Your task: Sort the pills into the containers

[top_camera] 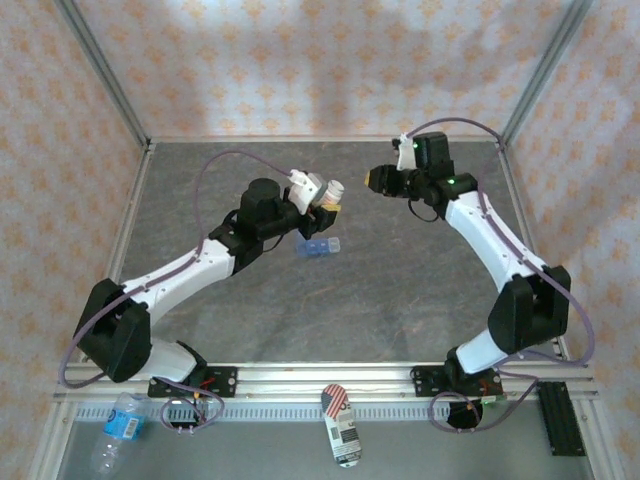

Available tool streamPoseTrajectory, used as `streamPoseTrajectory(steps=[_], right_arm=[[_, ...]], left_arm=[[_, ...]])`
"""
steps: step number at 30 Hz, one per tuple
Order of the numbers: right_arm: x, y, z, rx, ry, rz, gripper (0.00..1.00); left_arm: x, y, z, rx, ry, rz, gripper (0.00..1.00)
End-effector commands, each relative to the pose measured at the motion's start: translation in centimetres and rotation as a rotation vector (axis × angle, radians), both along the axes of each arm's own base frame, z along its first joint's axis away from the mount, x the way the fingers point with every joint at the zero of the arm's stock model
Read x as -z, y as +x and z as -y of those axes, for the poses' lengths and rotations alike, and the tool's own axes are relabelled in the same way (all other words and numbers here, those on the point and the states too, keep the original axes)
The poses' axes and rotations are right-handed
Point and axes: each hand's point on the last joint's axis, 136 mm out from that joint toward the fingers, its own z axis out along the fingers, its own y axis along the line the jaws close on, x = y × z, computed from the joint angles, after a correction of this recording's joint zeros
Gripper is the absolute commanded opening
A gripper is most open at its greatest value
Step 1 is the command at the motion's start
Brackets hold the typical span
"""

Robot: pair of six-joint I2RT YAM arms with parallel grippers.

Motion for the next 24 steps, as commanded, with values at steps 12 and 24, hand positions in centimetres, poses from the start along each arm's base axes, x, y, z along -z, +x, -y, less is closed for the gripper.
streamPoseTrajectory(steps=[12, 24], right_arm=[[17.1, -1.4, 8.8, 0.421, -0.338, -0.201, 0.28], [18.9, -2.5, 9.1, 0.439, -0.331, -0.237, 0.51]], left_arm=[[1.0, 0.4, -2.5, -0.146, 0.013, -0.003, 0.0], [1.5, 0.2, -3.3, -0.187, 0.022, -0.029, 0.0]])
